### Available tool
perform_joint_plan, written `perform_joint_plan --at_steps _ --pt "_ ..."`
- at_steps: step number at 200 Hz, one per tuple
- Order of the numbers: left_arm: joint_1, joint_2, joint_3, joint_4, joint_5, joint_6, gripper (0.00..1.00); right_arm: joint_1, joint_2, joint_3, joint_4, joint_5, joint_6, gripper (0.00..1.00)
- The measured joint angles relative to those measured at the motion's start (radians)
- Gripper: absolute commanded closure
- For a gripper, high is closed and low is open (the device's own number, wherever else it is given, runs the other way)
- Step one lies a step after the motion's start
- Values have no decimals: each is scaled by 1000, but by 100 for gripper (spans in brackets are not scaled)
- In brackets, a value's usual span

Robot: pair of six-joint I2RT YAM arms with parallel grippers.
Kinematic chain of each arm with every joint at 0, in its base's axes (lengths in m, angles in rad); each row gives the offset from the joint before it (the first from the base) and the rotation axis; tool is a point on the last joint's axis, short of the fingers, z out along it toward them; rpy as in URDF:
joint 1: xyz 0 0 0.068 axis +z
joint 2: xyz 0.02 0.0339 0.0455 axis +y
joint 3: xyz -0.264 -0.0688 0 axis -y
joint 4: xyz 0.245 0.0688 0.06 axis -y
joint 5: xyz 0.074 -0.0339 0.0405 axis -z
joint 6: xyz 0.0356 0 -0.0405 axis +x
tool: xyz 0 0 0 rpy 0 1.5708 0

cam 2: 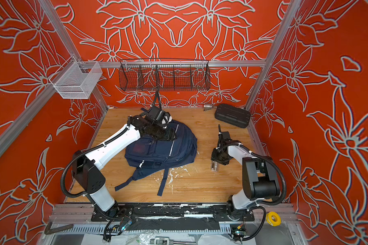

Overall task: Pack the student bag
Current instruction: 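Move the right gripper back to the pink compass case and grasp it, then carry the compass case into the bag with the right while the left holds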

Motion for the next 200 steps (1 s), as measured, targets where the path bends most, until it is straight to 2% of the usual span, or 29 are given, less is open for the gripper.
perform_joint_plan --at_steps 41,75,103,137,200 --pt "0 1 2 -3 2 0 36 9 -18 0 -12 -9 0 57" --pt "-12 43 70 -53 -19 0 36 24 -129 3 -52 -26 0 59" --pt "-63 145 205 -124 -88 19 35 37 -230 50 -65 -61 11 61" --pt "-131 287 347 -215 -205 16 33 61 -280 136 -69 -90 32 62" --pt "-146 480 485 -348 -349 3 30 85 -322 175 -97 -112 48 66"
